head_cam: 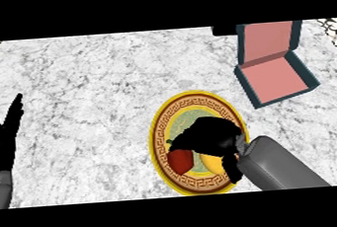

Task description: Pick the lemon from the plate and place it in the cardboard box

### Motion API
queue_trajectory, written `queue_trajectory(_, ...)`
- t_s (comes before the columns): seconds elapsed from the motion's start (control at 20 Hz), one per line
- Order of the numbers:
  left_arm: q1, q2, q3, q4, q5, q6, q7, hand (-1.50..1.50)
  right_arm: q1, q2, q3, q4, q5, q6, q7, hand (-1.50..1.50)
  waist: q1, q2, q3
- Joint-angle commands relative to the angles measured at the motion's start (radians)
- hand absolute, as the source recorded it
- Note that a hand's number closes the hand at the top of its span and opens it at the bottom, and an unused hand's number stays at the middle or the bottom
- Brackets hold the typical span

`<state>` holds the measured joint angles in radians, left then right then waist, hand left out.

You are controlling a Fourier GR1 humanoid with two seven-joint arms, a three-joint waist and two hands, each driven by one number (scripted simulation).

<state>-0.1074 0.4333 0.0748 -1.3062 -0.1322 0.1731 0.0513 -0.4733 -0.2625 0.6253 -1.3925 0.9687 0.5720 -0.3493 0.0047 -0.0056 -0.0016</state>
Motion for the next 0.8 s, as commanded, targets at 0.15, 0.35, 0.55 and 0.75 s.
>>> queue_trajectory(0.15,0.008,-0.023,0.015,-0.005,-0.025,-0.004,-0.009,0.0,-0.041,0.087,-0.039,0.172,0.112,-0.22,-0.079,1.5,0.005,0.008,0.002)
queue_trajectory(0.35,-0.001,-0.026,0.015,-0.016,-0.048,-0.007,0.004,0.0,-0.007,0.094,-0.077,0.12,0.144,-0.311,-0.088,1.5,0.002,0.007,0.002)
queue_trajectory(0.55,0.057,-0.002,0.07,0.005,-0.018,0.02,0.005,0.0,0.144,-0.121,-0.463,0.088,0.056,-0.336,0.202,1.5,-0.116,-0.009,0.005)
queue_trajectory(0.75,0.086,-0.001,0.093,0.009,-0.011,0.034,0.004,0.0,0.182,-0.259,-0.745,0.13,0.026,-0.423,0.367,1.5,-0.165,-0.016,0.003)
